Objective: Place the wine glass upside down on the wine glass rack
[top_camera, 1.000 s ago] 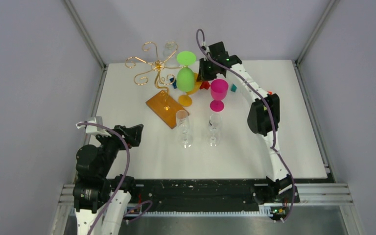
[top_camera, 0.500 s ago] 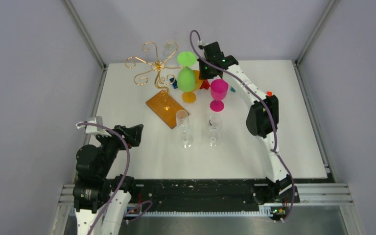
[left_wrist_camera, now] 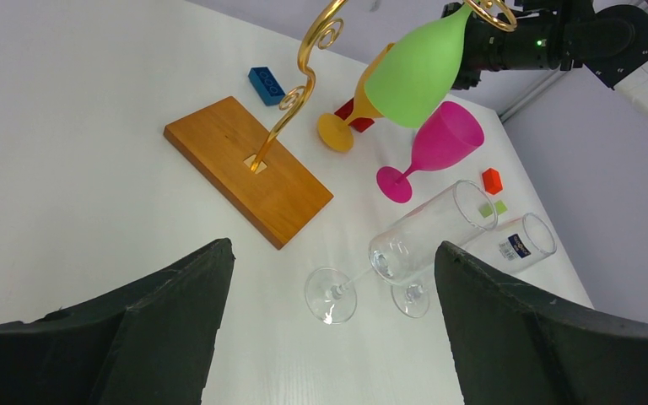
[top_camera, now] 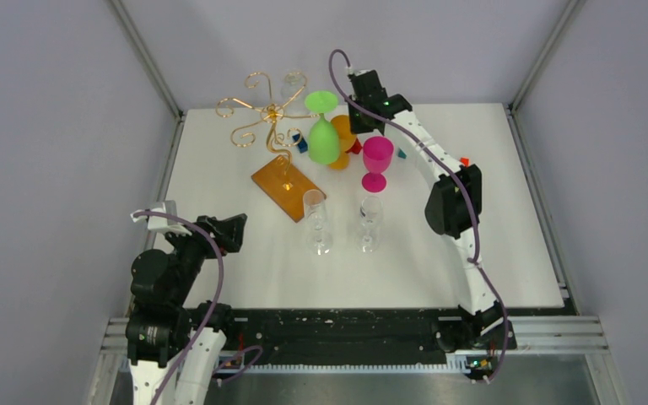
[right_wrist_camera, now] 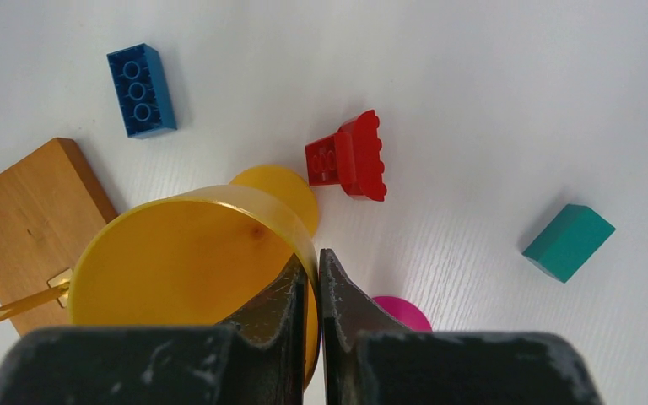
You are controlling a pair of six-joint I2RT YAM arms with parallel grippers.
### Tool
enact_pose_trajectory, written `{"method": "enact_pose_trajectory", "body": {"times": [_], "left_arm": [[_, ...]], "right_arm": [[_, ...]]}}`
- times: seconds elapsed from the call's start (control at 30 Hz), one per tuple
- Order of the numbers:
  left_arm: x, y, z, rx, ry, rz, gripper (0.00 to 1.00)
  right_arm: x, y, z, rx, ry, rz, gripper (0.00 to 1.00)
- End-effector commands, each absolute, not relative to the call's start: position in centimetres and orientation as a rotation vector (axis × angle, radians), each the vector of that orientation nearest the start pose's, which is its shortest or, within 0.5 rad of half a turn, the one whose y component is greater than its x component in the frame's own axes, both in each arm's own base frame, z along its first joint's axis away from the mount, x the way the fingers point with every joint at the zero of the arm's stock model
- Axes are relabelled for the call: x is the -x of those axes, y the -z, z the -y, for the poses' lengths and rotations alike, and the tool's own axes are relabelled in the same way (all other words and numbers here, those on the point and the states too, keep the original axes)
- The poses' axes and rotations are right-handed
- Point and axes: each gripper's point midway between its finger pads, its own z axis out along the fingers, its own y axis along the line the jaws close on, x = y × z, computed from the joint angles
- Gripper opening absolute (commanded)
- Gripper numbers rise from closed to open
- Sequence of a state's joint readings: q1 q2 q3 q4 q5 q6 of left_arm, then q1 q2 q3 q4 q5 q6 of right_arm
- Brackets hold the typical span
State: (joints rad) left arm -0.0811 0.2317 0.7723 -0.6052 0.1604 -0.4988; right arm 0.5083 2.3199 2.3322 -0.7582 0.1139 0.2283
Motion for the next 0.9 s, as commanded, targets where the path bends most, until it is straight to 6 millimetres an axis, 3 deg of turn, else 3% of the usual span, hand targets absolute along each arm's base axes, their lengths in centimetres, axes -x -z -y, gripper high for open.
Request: {"method": "enact_pose_trajectory", "body": {"times": [0.0, 0.53, 0.7, 0.87], "left_arm": [[-17.8, -31.9, 6.0, 0.205, 0.563, -1.583, 0.93], [-17.6, -31.9, 5.7, 0.215, 0.547, -1.582, 0.94], [-17.5, -32.0, 5.7, 0.209, 0.547, -1.582, 0.95], [-17.5, -32.1, 5.4, 0.22, 0.53, -1.576, 0.95]], "right_arm": [[-52.7, -22.6, -27.7, 0.225, -0.225, -2.202, 0.06], [-53.6, -23.7, -24.8, 0.117, -0.133, -2.18, 0.04], [-53.8, -24.6, -24.3, 0.033, -0.333, -2.189, 0.0], [-53.7, -27.2, -23.1, -0.034, -0.407, -2.114, 0.0]]}}
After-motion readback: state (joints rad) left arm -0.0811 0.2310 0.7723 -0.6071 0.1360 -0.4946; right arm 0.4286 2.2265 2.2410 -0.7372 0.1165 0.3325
